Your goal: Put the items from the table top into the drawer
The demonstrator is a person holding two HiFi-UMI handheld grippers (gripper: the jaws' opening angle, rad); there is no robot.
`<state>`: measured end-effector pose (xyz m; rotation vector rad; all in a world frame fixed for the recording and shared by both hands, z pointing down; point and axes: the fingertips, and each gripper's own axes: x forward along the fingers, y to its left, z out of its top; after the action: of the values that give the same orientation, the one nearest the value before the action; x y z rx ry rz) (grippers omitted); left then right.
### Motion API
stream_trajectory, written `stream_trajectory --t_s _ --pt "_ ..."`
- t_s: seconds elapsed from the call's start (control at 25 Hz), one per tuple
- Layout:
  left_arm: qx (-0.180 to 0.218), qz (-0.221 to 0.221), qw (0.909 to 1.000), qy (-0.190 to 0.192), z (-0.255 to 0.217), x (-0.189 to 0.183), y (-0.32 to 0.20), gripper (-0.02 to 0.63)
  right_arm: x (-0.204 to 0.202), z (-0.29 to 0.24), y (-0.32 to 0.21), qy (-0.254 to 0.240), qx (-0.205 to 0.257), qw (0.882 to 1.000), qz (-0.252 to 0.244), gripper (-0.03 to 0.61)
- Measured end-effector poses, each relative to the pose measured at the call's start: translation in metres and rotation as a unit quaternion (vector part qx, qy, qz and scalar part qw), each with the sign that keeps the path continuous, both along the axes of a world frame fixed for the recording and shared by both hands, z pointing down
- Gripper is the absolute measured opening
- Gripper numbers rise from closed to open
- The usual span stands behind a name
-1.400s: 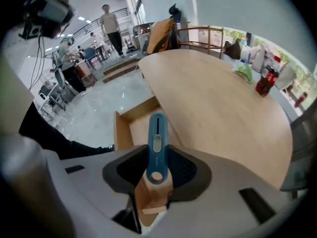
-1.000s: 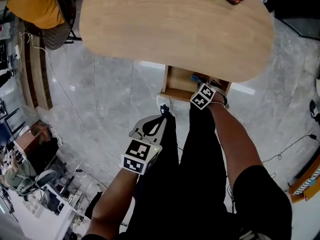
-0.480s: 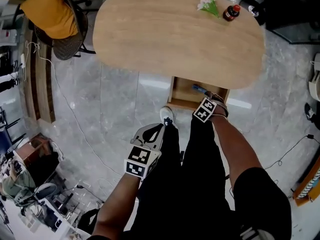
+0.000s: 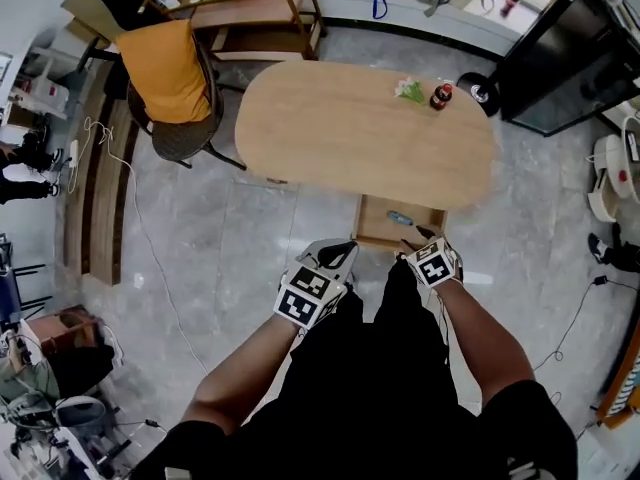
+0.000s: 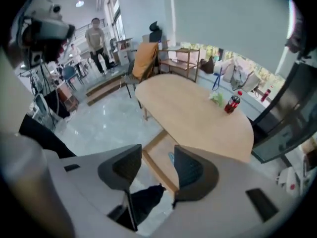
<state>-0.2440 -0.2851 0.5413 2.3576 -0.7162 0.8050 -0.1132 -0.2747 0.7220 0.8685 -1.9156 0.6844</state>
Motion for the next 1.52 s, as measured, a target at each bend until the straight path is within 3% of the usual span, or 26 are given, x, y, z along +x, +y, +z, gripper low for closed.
stream_trajectory --t_s 0.08,0.2,0.36,0.48,0.68,0.88,1.08,1.28,1.52 --pt "0.022 0.010 0.9995 0.019 -0.019 0.001 -0.002 0.002 -0.008 -0.056 -0.005 -0.049 0.047 0.997 0.042 0.111" --pt "0.046 0.015 0.9976 0.050 -0.043 0.002 -0.002 0.002 -0.013 -0.136 -0.002 -0.107 0.113 0.983 0.101 0.026" --pt "0.060 0.014 0.9960 0.065 -0.069 -0.004 0.014 0.002 -0.015 -0.216 0.019 -0.192 0.169 0.952 0.170 0.003" --pt "0.073 0.010 0.9942 0.078 -0.086 0.001 0.029 0.002 -0.005 -0.257 0.040 -0.233 0.196 0.935 0.183 0.003" --pt "0.097 0.002 0.9916 0.085 -0.108 0.010 0.065 0.002 0.011 -0.288 0.086 -0.228 0.221 0.936 0.154 0.003" --pt "0.116 -0.044 0.9874 0.098 -0.122 0.017 0.098 0.002 0.035 -0.309 0.134 -0.230 0.252 0.930 0.134 0.003" --pt "0.125 -0.051 0.9848 0.109 -0.148 0.056 0.156 0.002 0.065 -0.328 0.190 -0.224 0.272 0.929 0.116 0.003" --pt "0.144 -0.062 0.9814 0.111 -0.162 0.076 0.210 0.002 0.079 -0.328 0.239 -0.261 0.266 0.921 0.114 0.003" --pt "0.141 -0.051 0.9846 0.090 -0.161 0.067 0.248 0.002 0.067 -0.333 0.279 -0.278 0.265 0.916 0.114 0.003"
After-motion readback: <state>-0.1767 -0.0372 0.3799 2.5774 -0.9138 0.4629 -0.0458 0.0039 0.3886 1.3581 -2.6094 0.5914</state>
